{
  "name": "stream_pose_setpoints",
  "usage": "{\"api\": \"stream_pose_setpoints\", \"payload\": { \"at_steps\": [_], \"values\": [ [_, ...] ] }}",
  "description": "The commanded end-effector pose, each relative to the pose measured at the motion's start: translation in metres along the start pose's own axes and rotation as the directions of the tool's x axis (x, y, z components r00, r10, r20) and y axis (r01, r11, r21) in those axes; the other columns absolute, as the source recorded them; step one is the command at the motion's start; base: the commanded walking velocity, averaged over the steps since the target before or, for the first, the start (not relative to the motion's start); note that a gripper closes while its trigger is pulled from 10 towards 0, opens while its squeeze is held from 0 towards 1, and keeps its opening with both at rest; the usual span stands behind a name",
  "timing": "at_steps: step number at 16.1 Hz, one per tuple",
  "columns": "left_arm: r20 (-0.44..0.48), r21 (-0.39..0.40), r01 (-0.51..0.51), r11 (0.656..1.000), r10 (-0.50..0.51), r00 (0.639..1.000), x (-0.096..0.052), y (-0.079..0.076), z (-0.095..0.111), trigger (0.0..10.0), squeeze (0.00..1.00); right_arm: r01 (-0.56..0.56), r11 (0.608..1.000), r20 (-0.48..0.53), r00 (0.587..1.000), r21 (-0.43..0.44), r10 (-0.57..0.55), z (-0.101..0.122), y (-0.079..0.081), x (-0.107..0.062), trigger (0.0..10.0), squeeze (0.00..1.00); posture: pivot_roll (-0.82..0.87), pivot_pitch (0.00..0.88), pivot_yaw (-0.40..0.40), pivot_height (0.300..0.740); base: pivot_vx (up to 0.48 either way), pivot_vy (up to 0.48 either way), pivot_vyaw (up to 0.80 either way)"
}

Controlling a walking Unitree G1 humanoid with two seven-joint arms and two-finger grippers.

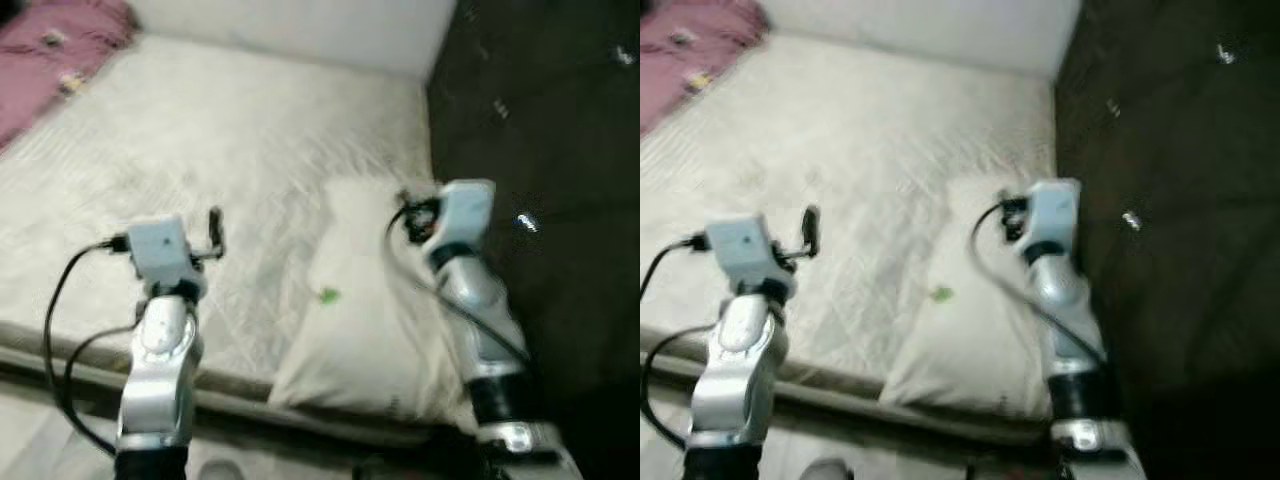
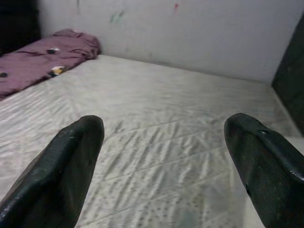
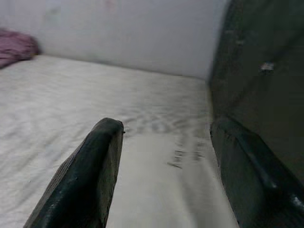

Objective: Clean up the room

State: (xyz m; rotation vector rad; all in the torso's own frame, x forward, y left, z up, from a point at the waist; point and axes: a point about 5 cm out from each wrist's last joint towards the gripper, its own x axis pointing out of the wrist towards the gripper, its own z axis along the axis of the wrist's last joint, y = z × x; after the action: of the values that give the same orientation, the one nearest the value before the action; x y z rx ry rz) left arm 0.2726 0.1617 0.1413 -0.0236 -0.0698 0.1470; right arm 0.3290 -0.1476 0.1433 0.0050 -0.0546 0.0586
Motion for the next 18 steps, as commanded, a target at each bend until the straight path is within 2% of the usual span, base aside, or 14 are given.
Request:
{"api": "stream_pose_setpoints", "payload": {
  "at_steps": [1,4,5,7,8,9,10,13,14,18],
  "values": [
    [0.010,0.008,-0.027,1.000,0.027,1.000,-0.001,0.008,0.001,10.0,0.00,-0.038,0.999,0.005,0.999,0.007,0.038,0.002,0.012,0.003,10.0,0.00,0.04,0.000,-0.064,0.740,0.000,0.000,0.00],
    [0.007,-0.003,-0.021,1.000,0.021,1.000,-0.001,0.007,0.000,10.0,0.00,-0.008,1.000,-0.029,1.000,-0.015,0.008,-0.003,0.010,0.004,10.0,0.00,0.04,0.000,-0.068,0.740,0.000,0.000,0.00],
    [0.018,0.008,-0.008,1.000,0.008,1.000,-0.001,0.007,0.000,10.0,0.00,-0.011,1.000,-0.056,0.998,0.010,0.012,-0.007,0.010,0.004,10.0,0.00,0.04,0.000,-0.067,0.740,0.000,0.000,0.00],
    [0.018,-0.015,-0.001,1.000,0.001,1.000,-0.002,0.006,-0.003,10.0,0.00,0.043,0.997,-0.092,0.995,-0.061,-0.049,-0.014,0.006,0.004,10.0,0.00,0.04,0.000,-0.064,0.740,0.000,0.000,0.00],
    [0.020,-0.009,0.006,1.000,-0.006,1.000,-0.002,0.005,-0.003,10.0,0.00,0.057,0.989,-0.113,0.991,-0.134,-0.072,-0.018,0.006,0.005,10.0,0.00,0.03,0.000,-0.064,0.740,0.000,0.000,0.00],
    [0.035,-0.008,0.024,1.000,-0.023,0.999,-0.002,0.003,-0.001,10.0,0.00,-0.007,1.000,-0.085,0.996,-0.030,0.004,-0.016,0.012,0.004,10.0,0.00,0.03,0.000,-0.065,0.740,0.000,0.000,0.00],
    [0.045,-0.009,0.036,0.999,-0.035,0.998,-0.001,0.003,0.000,10.0,0.00,-0.029,1.000,-0.085,0.996,-0.007,0.028,-0.014,0.014,0.004,10.0,0.00,0.03,0.000,-0.063,0.740,0.000,0.000,0.00],
    [0.062,-0.010,0.030,1.000,-0.029,0.998,0.001,0.004,0.002,10.0,0.00,0.001,1.000,-0.083,0.997,0.012,0.000,-0.012,0.016,0.006,10.0,0.00,0.03,0.000,-0.063,0.740,0.000,0.000,0.00],
    [0.060,-0.044,0.033,0.998,-0.031,0.998,0.001,0.003,0.003,10.0,0.00,0.017,1.000,-0.094,0.995,0.002,-0.017,-0.014,0.013,0.006,10.0,0.00,0.03,0.000,-0.063,0.740,0.000,0.000,0.00],
    [0.049,-0.054,0.029,0.998,-0.026,0.998,0.002,0.001,0.002,10.0,0.00,0.033,0.998,-0.113,0.993,0.047,-0.027,-0.016,0.006,0.006,10.0,0.00,0.02,0.000,-0.061,0.740,0.000,0.000,0.00]
  ]
}}
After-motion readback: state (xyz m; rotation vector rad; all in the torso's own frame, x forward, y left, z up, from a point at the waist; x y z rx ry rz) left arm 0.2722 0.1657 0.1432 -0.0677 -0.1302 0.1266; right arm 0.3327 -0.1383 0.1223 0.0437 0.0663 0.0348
